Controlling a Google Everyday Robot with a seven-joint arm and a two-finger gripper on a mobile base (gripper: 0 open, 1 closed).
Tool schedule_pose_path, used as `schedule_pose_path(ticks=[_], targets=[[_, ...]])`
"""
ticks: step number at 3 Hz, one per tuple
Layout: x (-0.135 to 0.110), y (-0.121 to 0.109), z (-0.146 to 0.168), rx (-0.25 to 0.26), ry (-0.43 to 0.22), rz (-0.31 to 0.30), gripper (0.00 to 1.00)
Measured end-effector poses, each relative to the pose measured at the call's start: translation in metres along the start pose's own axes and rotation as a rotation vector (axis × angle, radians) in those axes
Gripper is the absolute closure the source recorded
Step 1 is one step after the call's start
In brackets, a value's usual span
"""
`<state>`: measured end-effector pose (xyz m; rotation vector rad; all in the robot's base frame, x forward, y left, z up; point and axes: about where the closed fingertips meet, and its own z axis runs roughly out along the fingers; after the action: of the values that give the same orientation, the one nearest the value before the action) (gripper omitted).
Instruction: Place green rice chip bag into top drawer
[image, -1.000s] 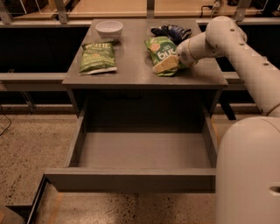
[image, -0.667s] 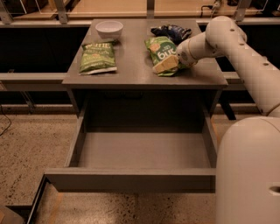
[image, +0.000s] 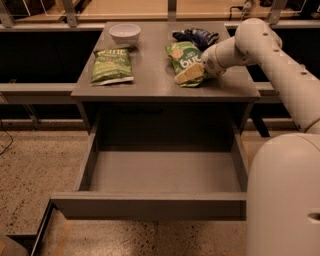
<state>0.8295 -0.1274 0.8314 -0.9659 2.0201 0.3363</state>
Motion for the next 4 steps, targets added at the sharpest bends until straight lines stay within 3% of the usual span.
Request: schedule_pose_path(ticks=[1,2,4], targets=[[0.000,0.000,0.000,0.000,0.000,0.000,0.13],[-0.007,0.022,-0.015,-0.041,-0.018,-0.038,0.00],[-0.015,0.054,-0.036,-0.089,-0.048,-0.087,0.00]])
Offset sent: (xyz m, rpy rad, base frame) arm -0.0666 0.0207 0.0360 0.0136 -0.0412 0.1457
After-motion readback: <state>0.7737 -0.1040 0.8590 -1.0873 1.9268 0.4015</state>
